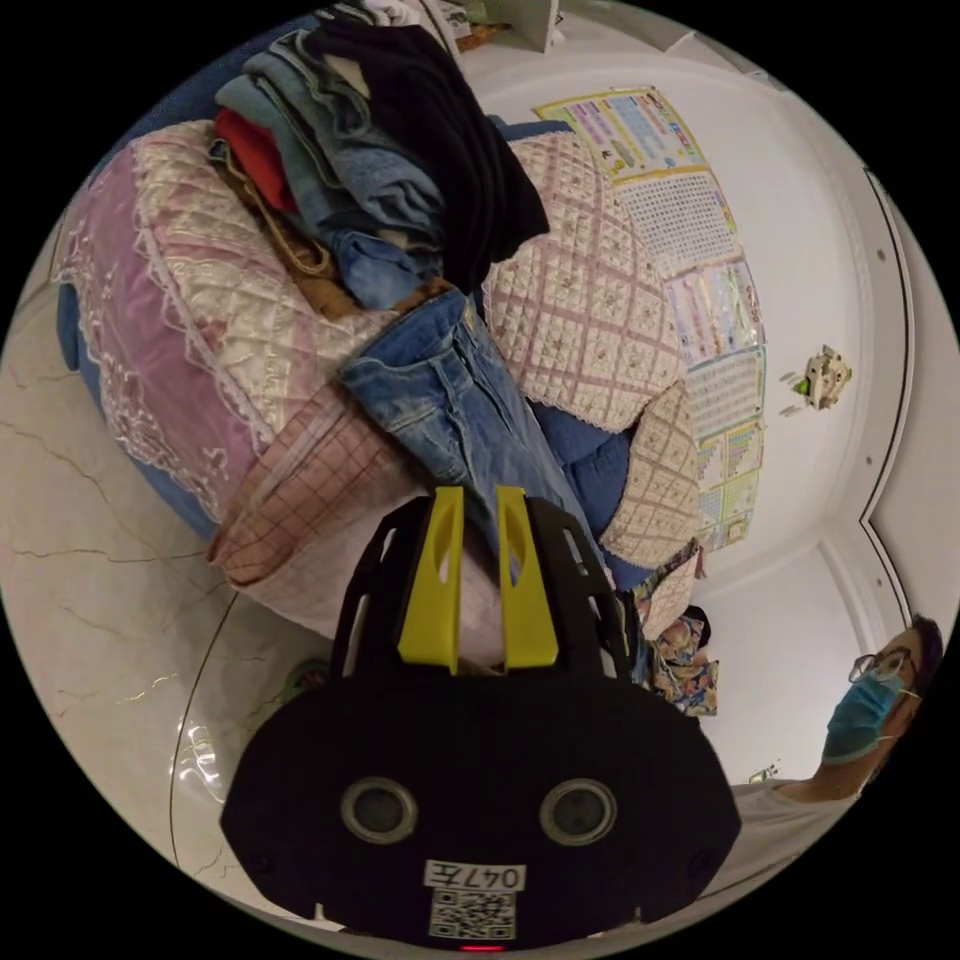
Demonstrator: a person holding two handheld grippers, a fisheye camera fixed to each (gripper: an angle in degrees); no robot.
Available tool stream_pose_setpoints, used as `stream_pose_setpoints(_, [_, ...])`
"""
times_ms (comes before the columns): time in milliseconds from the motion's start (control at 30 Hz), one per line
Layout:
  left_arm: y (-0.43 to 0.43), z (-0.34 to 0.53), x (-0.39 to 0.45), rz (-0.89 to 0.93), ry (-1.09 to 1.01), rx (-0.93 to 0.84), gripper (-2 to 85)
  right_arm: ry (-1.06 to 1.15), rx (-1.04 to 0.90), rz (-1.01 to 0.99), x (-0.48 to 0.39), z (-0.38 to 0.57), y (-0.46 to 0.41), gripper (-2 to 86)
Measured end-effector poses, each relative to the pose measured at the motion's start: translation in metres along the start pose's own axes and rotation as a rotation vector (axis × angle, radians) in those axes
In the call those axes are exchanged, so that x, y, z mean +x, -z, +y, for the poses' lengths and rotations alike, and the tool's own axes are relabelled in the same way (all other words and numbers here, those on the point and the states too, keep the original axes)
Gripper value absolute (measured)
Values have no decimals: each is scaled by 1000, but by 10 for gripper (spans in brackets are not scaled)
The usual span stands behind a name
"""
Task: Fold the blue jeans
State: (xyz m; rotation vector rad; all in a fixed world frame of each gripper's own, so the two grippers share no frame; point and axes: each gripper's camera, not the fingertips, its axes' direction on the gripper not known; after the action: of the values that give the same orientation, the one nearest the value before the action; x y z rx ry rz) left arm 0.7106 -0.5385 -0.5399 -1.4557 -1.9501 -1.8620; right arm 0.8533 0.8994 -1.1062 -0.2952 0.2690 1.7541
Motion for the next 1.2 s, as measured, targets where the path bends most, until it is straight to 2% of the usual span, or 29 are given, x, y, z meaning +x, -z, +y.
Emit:
stream_pose_setpoints(200, [-2, -11, 8, -7, -6, -16, 7, 88, 39, -47, -17, -32, 10, -12])
stream_pose_setpoints(300, [-10, -25, 30, -41, -37, -17, -6, 136, -2, -9, -32, -61, -7, -12])
stream_pose_setpoints(433, [-25, -66, 87, -28, -136, -8, -9, 289, -102, 18, -80, -148, -48, -12])
stream_pose_setpoints(500, [-20, -90, 140, 0, -264, 54, -9, 352, -14, -33, -109, -182, -40, -12])
stream_pose_setpoints(567, [-4, -96, 172, 5, -344, 123, -10, 416, 152, -96, -137, -206, -14, -12])
stream_pose_setpoints(667, [21, -87, 185, -17, -402, 187, -10, 455, 248, -30, -136, -207, -7, -12])
stream_pose_setpoints(733, [27, -76, 169, -16, -364, 167, -10, 445, 191, 13, -118, -201, -26, -12])
stream_pose_setpoints(967, [1, -55, 92, -43, -127, -103, -9, 215, -124, -18, -14, -154, -144, -12])
stream_pose_setpoints(1200, [-3, -79, 120, -88, -122, -162, -6, 141, -156, -44, 9, -165, -208, -9])
